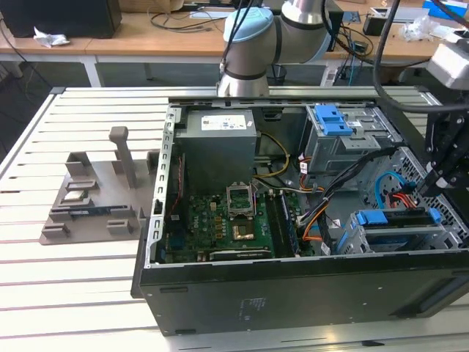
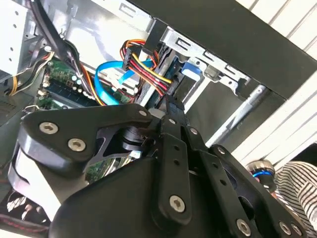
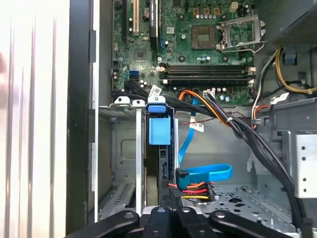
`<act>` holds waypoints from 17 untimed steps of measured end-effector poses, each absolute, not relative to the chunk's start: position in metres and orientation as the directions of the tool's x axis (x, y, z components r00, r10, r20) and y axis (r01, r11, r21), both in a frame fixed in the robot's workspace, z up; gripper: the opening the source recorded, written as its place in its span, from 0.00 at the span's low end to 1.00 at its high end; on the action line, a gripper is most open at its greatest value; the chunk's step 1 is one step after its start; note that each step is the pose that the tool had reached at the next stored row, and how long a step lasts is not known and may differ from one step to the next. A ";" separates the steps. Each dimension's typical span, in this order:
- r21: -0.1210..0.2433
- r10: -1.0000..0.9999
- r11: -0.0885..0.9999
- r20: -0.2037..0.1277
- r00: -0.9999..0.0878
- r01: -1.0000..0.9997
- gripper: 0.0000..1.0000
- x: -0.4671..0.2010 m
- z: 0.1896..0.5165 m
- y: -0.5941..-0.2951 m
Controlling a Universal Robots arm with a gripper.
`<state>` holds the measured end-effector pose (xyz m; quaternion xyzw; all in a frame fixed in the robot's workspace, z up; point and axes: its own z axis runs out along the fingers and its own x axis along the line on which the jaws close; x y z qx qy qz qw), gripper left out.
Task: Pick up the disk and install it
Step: 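Insert the first disk wire, then insert the second disk wire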
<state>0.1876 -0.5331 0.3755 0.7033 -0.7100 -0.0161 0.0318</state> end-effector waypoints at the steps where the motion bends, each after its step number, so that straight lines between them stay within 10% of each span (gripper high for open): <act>1: 0.068 -1.000 0.010 0.022 -0.009 -0.998 0.11 0.188 0.381 -0.533; 10: 0.068 -1.000 0.010 0.022 -0.009 -0.998 0.11 0.188 0.386 -0.533; 17: 0.068 -1.000 0.010 0.021 -0.009 -0.998 0.30 0.183 0.385 -0.532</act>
